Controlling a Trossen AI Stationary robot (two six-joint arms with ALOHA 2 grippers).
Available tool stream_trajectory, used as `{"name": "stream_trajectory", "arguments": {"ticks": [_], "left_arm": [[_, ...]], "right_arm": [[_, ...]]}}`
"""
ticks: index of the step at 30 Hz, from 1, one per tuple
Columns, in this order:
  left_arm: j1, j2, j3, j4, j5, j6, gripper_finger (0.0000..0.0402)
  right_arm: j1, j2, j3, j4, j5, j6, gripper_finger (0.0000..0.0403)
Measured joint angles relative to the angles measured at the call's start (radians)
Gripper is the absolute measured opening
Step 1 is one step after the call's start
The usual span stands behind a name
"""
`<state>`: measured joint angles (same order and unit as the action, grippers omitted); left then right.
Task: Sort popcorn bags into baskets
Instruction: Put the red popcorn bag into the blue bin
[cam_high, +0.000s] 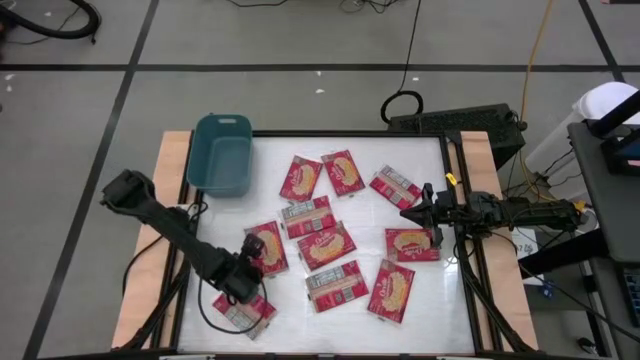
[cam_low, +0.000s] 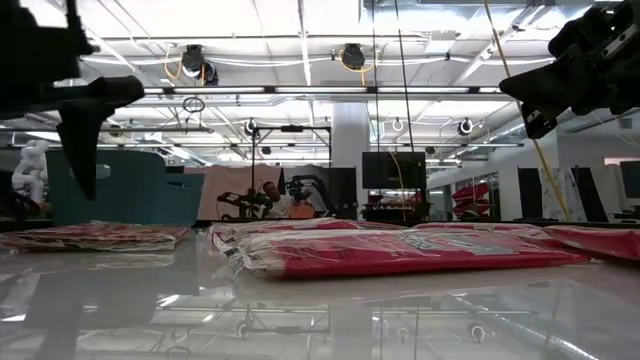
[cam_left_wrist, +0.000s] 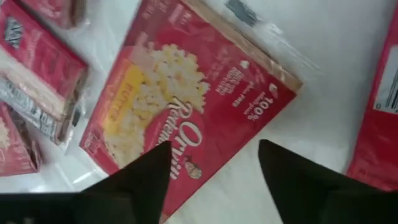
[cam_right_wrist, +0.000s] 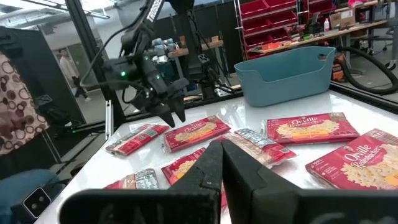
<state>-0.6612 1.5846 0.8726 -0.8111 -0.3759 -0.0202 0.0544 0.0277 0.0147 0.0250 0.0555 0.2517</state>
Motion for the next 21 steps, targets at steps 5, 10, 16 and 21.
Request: {"name": "stream_trajectory", "arguments": {"ticks": [5, 10, 16, 21], "left_arm": [[-0.021, 0.058, 0.0, 0.001, -0.023, 0.011, 0.0275], [-0.027, 0.103, 0.001, 0.015, -0.097, 0.024, 0.0238], [-0.025, 0.118, 0.0, 0.083, -0.14, 0.064, 0.0146], [-0.009, 0.118, 0.0, 0.111, -0.141, 0.098, 0.0028]], "right_arm": [[0.0, 0.0, 0.0, 0.0, 0.0, 0.005, 0.0], [0.0, 0.0, 0.0, 0.0, 0.0, 0.015, 0.0], [0.0, 0.0, 0.0, 0.0, 0.0, 0.063, 0.0], [0.0, 0.022, 0.0, 0.006, 0.02, 0.208, 0.0]]}}
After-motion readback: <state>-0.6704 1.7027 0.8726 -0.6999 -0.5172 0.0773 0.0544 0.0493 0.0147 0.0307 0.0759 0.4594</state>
